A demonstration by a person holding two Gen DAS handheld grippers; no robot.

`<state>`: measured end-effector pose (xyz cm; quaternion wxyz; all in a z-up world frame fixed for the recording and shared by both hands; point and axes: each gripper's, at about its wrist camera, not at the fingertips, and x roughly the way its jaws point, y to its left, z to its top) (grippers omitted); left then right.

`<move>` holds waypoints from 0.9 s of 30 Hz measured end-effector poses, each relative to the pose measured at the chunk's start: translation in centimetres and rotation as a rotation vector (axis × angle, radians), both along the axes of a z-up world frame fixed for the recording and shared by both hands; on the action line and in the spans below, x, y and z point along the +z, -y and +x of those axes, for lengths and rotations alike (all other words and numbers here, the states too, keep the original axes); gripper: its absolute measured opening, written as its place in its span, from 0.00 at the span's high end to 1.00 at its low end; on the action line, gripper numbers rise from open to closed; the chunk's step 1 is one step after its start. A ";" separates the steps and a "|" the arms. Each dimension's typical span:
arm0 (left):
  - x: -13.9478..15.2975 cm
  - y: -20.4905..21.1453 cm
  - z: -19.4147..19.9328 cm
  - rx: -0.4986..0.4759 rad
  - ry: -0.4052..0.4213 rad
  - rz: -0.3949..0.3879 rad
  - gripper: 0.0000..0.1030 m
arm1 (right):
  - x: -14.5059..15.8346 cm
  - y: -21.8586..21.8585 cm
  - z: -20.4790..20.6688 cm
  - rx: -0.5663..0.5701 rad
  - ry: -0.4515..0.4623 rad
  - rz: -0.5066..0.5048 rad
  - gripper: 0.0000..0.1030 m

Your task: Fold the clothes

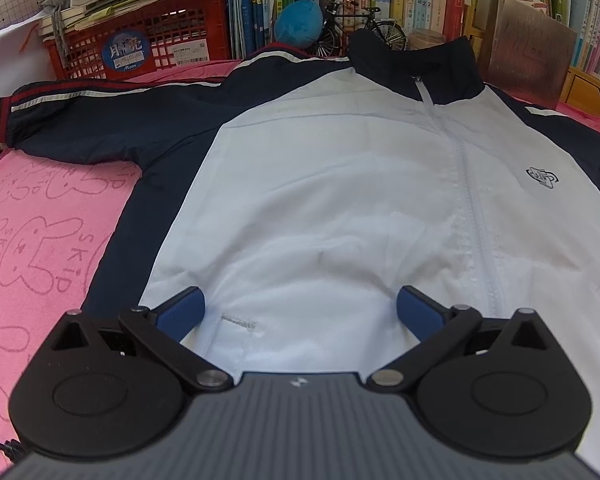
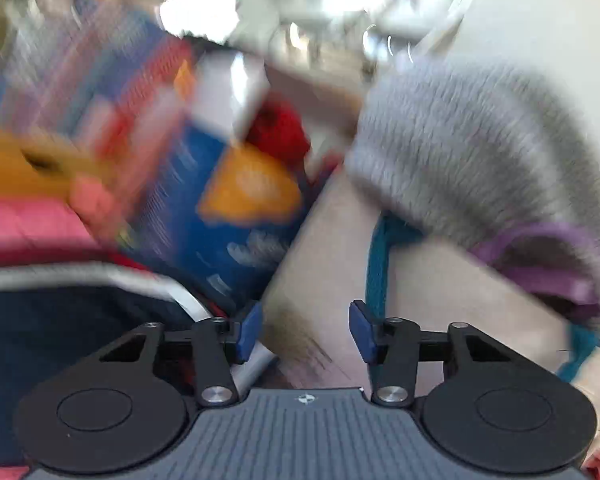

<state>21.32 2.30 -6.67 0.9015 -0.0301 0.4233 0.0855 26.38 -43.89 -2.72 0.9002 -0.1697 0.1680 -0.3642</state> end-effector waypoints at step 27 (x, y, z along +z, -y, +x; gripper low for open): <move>-0.2 -0.3 -0.4 -0.024 0.021 -0.010 0.00 | -4.5 7.4 -1.3 0.091 -0.073 0.433 0.35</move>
